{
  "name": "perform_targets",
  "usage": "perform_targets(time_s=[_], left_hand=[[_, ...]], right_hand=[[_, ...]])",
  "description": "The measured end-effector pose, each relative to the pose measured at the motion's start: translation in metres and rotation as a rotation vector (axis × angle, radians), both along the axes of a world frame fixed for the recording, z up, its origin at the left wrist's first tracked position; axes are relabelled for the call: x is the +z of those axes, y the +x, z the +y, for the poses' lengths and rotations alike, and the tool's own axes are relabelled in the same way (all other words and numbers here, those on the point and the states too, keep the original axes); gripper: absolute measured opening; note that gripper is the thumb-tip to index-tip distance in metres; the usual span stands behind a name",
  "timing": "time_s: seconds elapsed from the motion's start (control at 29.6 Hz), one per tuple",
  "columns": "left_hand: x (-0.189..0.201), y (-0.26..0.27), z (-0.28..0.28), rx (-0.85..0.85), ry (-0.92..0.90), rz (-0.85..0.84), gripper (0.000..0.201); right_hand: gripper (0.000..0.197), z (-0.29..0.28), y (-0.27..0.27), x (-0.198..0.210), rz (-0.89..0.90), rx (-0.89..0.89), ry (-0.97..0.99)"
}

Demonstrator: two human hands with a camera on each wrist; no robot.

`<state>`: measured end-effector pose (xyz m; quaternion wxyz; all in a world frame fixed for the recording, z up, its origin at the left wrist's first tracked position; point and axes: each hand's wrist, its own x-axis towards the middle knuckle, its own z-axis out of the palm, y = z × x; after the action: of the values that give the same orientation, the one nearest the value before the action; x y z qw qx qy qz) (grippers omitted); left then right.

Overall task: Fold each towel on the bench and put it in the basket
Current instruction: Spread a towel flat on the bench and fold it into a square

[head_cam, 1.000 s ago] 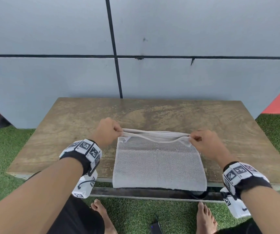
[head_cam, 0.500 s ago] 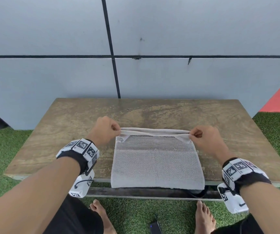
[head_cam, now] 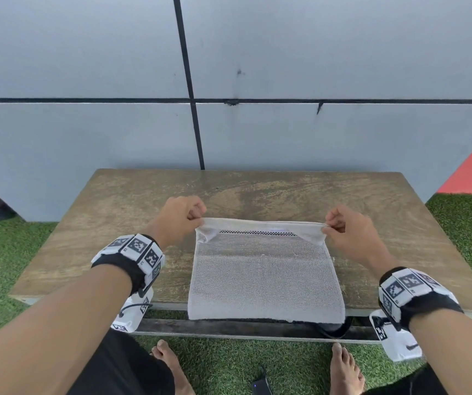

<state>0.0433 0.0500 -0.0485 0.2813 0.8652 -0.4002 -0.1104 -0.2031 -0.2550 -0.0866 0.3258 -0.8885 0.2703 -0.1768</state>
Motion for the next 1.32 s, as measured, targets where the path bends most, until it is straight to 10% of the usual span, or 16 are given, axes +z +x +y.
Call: perform_targets(time_s=[0.3, 0.78, 1.01, 1.32], left_hand=[[0.046, 0.008, -0.009, -0.131, 0.085, -0.174, 0.019], [0.210, 0.038, -0.043, -0.013, -0.291, -0.490, 0.014], [0.121, 0.014, -0.002, -0.059, -0.256, -0.329, 0.013], [-0.013, -0.046, 0.047, -0.245, 0.410, -0.007, 0.011]], right_hand=[[0.014, -0.008, 0.008, 0.051, 0.022, 0.018, -0.107], [0.013, -0.044, 0.043, 0.218, -0.323, -0.055, -0.543], [0.008, -0.015, 0.006, 0.139, -0.145, 0.038, -0.409], [0.023, 0.041, -0.058, -0.007, 0.463, 0.215, -0.077]])
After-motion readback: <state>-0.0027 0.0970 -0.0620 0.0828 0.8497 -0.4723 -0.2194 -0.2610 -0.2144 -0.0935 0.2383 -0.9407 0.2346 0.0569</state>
